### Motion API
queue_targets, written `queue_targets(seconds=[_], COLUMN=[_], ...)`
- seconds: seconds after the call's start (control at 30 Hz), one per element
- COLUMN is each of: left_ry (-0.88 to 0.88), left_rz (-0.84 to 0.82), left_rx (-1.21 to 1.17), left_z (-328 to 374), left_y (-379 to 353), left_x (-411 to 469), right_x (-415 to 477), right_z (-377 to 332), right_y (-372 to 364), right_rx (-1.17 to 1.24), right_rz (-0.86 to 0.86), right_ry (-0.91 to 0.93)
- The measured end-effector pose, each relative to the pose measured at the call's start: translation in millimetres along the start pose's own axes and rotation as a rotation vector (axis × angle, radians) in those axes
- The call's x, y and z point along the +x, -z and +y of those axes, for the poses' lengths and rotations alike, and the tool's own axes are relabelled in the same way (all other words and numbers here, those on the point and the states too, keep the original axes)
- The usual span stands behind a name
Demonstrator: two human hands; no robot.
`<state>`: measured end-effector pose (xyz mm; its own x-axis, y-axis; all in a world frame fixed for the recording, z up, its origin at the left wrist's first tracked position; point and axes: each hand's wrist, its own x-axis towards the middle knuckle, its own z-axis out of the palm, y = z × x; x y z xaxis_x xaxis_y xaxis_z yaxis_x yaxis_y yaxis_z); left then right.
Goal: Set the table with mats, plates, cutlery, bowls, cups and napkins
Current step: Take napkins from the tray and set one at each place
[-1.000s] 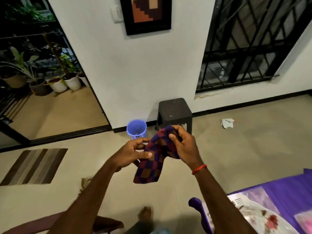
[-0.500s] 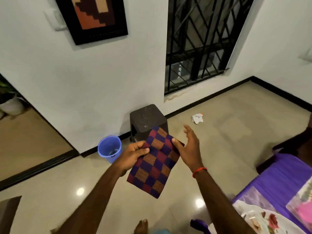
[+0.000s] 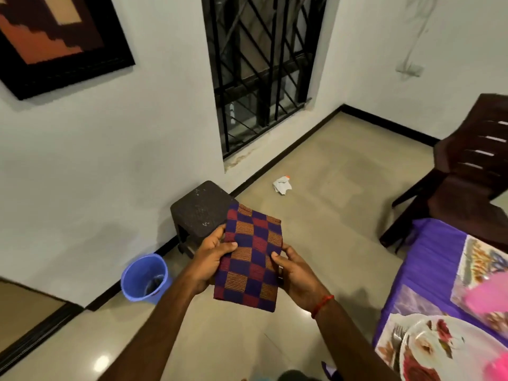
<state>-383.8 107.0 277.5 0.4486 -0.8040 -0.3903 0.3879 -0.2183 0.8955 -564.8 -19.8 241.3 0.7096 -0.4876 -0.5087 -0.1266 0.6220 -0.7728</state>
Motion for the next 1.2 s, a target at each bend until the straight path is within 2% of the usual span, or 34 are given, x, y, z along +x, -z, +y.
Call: queue_targets(seconds=[0.17,0.4,0.6,0.8,1.07,1.2], left_ry=[0.061,0.166,0.061,-0.035,0.128,0.2], left_rz=[-0.059,-0.202,-0.283,-0.278,-0.31,-0.359], left_rx=[0.01,0.197,0.268,0.347,0.236,0.291], left_z=[2,7,57,100,88,87], left_y=[-9,-33,-77,-128,-162,-180], left_x=[36,99,162,214,265,294], right_x=[4,24,46,59,71,78], right_z=[-26,-54,-112,-167,-167,-169], right_y=[19,58,89,118,150,163], right_rx=[0.166,0.122,0.018,0.004,0.067,0.038], right_rz=[0.072,0.17,0.265,0.433,0.573,0.664], right_ry=[0.018,0.086,0.305,0.504,0.473,0.496])
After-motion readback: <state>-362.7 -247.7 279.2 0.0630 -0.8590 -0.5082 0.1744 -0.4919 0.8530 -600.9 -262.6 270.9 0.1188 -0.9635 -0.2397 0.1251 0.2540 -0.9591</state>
